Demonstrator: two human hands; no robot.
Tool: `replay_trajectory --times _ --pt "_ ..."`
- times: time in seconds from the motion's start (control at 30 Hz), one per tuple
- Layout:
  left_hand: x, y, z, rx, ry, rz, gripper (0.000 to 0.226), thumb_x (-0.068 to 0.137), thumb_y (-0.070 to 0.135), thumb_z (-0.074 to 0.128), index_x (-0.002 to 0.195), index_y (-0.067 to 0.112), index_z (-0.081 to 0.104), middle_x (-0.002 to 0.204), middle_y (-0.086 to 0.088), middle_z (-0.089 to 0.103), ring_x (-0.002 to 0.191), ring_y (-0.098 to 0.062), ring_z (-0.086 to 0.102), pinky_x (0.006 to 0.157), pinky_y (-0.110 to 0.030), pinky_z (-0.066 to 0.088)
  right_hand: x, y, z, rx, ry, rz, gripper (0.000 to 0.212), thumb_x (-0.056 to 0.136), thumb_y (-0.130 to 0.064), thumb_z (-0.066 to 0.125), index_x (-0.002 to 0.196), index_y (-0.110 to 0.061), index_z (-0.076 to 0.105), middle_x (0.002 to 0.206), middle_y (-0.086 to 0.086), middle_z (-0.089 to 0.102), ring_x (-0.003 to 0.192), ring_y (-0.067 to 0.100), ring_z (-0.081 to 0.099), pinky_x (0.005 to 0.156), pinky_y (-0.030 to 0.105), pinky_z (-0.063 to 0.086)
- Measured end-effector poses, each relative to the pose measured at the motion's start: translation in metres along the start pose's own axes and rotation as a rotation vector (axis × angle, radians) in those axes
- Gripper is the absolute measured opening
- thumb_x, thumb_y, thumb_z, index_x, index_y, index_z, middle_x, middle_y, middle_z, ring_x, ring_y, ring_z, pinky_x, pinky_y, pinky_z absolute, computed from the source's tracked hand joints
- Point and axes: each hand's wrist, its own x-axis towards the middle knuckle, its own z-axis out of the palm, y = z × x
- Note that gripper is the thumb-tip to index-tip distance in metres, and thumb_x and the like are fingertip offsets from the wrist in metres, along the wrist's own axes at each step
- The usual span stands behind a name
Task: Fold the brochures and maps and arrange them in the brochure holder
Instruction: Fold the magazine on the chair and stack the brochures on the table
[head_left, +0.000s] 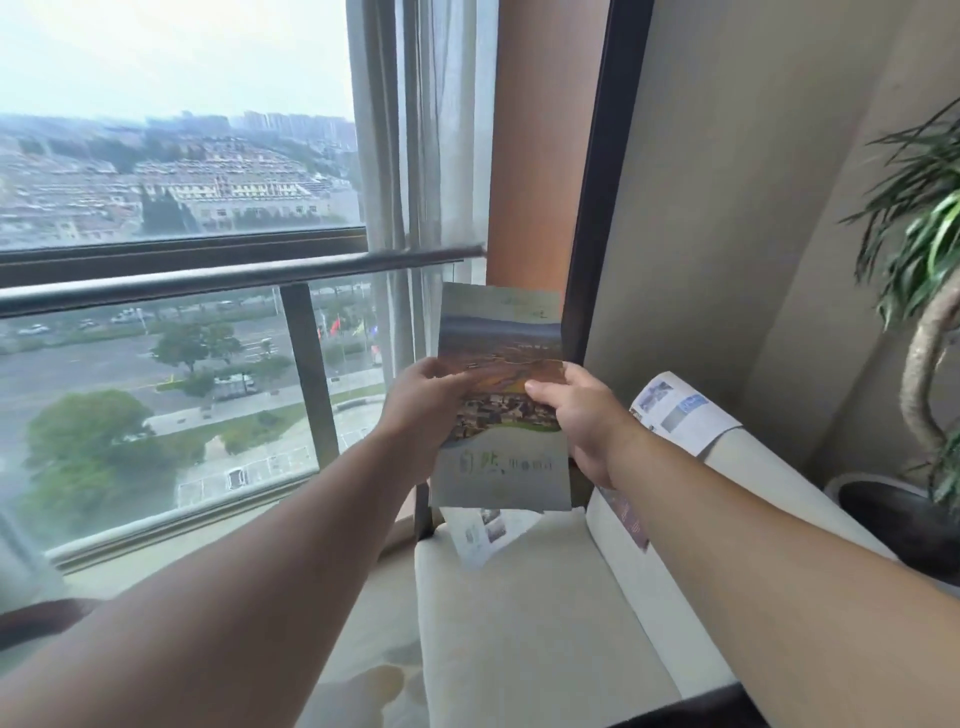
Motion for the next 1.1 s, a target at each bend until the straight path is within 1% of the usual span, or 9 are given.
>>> replay_trajectory --times 0.1,0.2,0.33,0.5,0.63,0.73,0.87,1.0,1.1 --pt "-0.003 0.008 -0.006 -0.083 -0.039 0.089 0.019 0.09 0.012 0.064 0.104 0.002 0.055 0.083 -0.016 0.069 0.071 -0.033 0.068 0.069 -0.05 0.054 -0.003 -0.004 -0.002 0.062 -0.071 0.154 0.075 0.086 -0.053 0.067 0.148 -0.024 0.036 0.147 0.008 0.049 0.125 0.033 0.055 0.103 0.057 0.044" --pt "-0.009 0.012 -0.009 -0.101 -0.096 0.12 0.012 0.092 0.01 0.063 0.1 0.009 0.056 0.076 -0.011 0.068 0.065 -0.028 0.066 0.065 -0.041 0.051 -0.009 -0.008 -0.004 0.214 -0.274 0.229 0.055 0.091 -0.051 0.06 0.137 -0.022 0.054 0.125 0.015 0.067 0.103 0.035 0.069 0.078 0.047 0.059" --pt "-0.015 0.007 -0.007 0.093 0.06 0.173 0.014 0.085 0.016 0.066 0.099 0.014 0.061 0.101 -0.018 0.07 0.084 -0.03 0.066 0.072 -0.043 0.05 -0.003 -0.009 0.005 0.189 -0.13 0.091 0.062 0.095 -0.026 0.063 0.15 -0.013 0.036 0.149 0.016 0.046 0.131 0.04 0.048 0.103 0.059 0.043" --pt "-0.026 0.011 -0.003 0.01 -0.013 0.115 0.076 0.061 0.046 0.081 0.126 0.017 0.055 0.112 -0.012 0.071 0.099 -0.033 0.07 0.089 -0.059 0.054 -0.001 -0.014 -0.001 0.169 -0.163 0.021 0.05 0.096 -0.024 0.06 0.143 -0.016 0.045 0.139 0.015 0.055 0.119 0.04 0.058 0.095 0.061 0.05" --pt "-0.029 0.008 0.0 -0.067 0.023 0.127 0.049 0.071 0.024 0.08 0.113 0.007 0.063 0.105 -0.019 0.073 0.095 -0.042 0.07 0.086 -0.065 0.052 -0.001 -0.009 0.002 -0.017 -0.09 -0.061 0.051 0.09 -0.035 0.064 0.137 -0.021 0.048 0.136 0.007 0.058 0.122 0.033 0.055 0.102 0.059 0.044" --pt "-0.028 0.003 -0.005 -0.15 -0.011 0.141 0.04 0.069 0.014 0.08 0.108 0.012 0.068 0.1 -0.016 0.075 0.087 -0.038 0.073 0.073 -0.052 0.06 0.003 -0.006 0.007 -0.021 -0.069 -0.021 0.064 0.085 -0.05 0.064 0.14 -0.024 0.043 0.136 0.006 0.056 0.121 0.032 0.056 0.098 0.056 0.048" --pt "-0.031 -0.011 -0.03 -0.062 0.108 0.106 0.026 0.079 0.012 0.067 0.104 0.018 0.065 0.102 -0.019 0.073 0.093 -0.041 0.071 0.079 -0.061 0.055 0.017 0.007 0.032 0.024 -0.094 -0.004 0.014 0.096 -0.025 0.057 0.105 -0.019 0.066 0.105 0.011 0.074 0.094 0.032 0.071 0.081 0.052 0.059" --pt "-0.039 -0.029 -0.083 -0.016 0.341 0.084 0.025 0.085 0.009 0.06 0.107 0.021 0.061 0.101 -0.017 0.072 0.094 -0.041 0.07 0.082 -0.062 0.055 0.016 0.03 0.097 -0.035 -0.202 0.018 0.011 0.098 -0.017 0.056 0.093 -0.019 0.066 0.095 0.009 0.074 0.083 0.028 0.072 0.07 0.043 0.061" --pt "-0.047 -0.046 -0.14 0.014 0.465 0.054 0.021 0.089 0.006 0.056 0.099 0.023 0.062 0.096 -0.012 0.072 0.086 -0.035 0.07 0.08 -0.062 0.055 0.014 0.049 0.153 -0.113 -0.285 0.036 0.013 0.095 -0.013 0.058 0.088 -0.02 0.067 0.095 0.008 0.075 0.091 0.03 0.072 0.083 0.047 0.06"
